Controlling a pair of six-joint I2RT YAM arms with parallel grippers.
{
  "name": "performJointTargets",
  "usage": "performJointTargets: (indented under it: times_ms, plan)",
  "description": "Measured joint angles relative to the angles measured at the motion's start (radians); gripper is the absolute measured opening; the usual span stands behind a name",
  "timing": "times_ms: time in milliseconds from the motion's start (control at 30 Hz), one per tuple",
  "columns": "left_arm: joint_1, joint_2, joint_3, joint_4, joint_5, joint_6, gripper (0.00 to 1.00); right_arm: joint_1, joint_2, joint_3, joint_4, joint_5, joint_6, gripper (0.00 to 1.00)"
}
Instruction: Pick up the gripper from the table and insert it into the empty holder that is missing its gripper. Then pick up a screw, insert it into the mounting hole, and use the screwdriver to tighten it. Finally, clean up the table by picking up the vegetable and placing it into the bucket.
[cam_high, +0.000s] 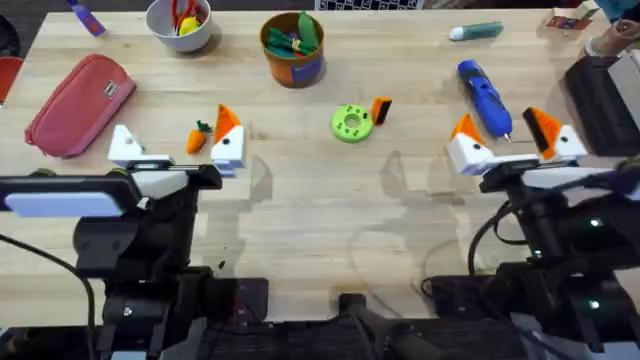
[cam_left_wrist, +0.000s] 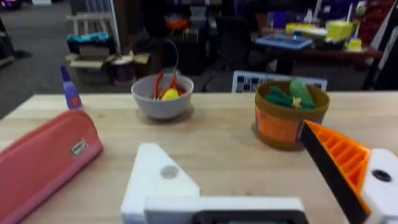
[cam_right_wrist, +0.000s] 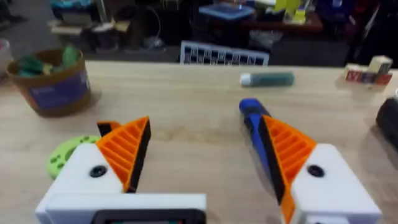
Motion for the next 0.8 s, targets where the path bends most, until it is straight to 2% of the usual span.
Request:
performJointTargets:
  times_ms: [100,200,300,433,633,800]
  plan:
    - [0.0,0.0,0.01,0.021,-0.004,0.0,0.986,0.0,0.0,0.005,0.046,0.0,0.012,0.994]
    - [0.0,0.003,0.072,-0.065,-0.012,0.0,0.986,0.0,0.0,0.042,0.036,0.0,0.022,0.994]
    - [0.0,0.045,0.198,-0.178,-0.031,0.0,0.986,0.0,0.01,0.138,-0.021,0.0,0.026,0.994]
    - [0.0,0.18,0.419,-0.372,-0.06,0.008,0.985,0.0,0.067,0.315,-0.184,0.0,0.026,0.994]
    - [0.0,0.517,0.732,-0.656,-0.08,0.05,0.985,0.0,0.314,0.57,-0.458,0.0,0.017,0.994]
    - [0.0,0.772,0.928,-0.851,-0.084,0.065,0.985,0.0,0.574,0.756,-0.685,0.0,0.013,0.994]
